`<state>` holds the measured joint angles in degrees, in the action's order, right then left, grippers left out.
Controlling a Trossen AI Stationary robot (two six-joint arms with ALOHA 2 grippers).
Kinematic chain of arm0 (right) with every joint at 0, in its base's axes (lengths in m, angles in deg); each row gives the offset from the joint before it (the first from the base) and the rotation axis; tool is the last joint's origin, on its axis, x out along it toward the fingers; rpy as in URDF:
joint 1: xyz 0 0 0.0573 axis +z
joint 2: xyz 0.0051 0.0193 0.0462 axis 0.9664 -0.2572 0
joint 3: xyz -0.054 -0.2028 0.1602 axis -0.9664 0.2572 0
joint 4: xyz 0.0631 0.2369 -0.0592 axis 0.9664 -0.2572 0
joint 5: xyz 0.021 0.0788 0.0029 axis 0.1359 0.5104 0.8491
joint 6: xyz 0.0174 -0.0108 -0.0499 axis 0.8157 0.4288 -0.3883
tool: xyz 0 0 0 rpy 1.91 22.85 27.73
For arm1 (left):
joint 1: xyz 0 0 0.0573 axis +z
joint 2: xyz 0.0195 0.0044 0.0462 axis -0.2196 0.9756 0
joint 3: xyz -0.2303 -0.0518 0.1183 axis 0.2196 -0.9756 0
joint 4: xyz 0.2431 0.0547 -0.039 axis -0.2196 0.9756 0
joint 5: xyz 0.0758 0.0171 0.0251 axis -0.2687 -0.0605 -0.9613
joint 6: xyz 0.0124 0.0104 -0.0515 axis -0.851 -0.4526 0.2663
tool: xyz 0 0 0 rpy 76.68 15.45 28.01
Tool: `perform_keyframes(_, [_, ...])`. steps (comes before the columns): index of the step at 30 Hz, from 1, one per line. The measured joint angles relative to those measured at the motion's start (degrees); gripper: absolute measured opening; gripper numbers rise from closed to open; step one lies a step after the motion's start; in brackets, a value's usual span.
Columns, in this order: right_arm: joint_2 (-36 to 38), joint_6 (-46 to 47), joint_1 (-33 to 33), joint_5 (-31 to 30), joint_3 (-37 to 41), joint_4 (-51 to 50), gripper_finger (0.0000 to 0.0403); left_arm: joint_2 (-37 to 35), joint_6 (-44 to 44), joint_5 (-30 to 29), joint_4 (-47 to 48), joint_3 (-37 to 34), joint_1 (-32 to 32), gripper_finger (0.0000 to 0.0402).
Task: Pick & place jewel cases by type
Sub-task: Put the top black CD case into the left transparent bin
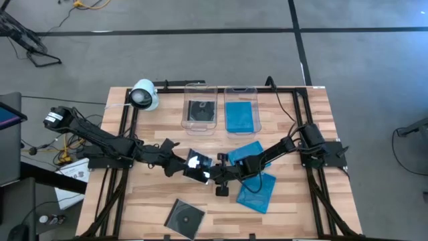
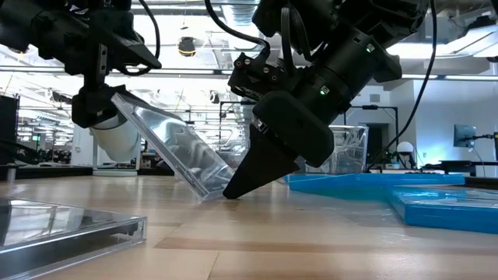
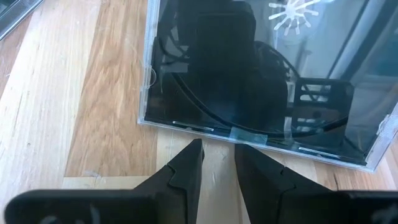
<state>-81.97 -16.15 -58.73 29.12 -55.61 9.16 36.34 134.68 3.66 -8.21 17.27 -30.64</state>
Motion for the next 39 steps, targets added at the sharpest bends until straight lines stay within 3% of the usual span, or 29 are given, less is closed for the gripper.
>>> perform_keyframes(39, [-0.09, -0.28, -0.70, 0.26, -0.09, 0.59, 0.0095, 0.09, -4.70, 3.30, -6.25, 0.02, -0.02, 0.0277])
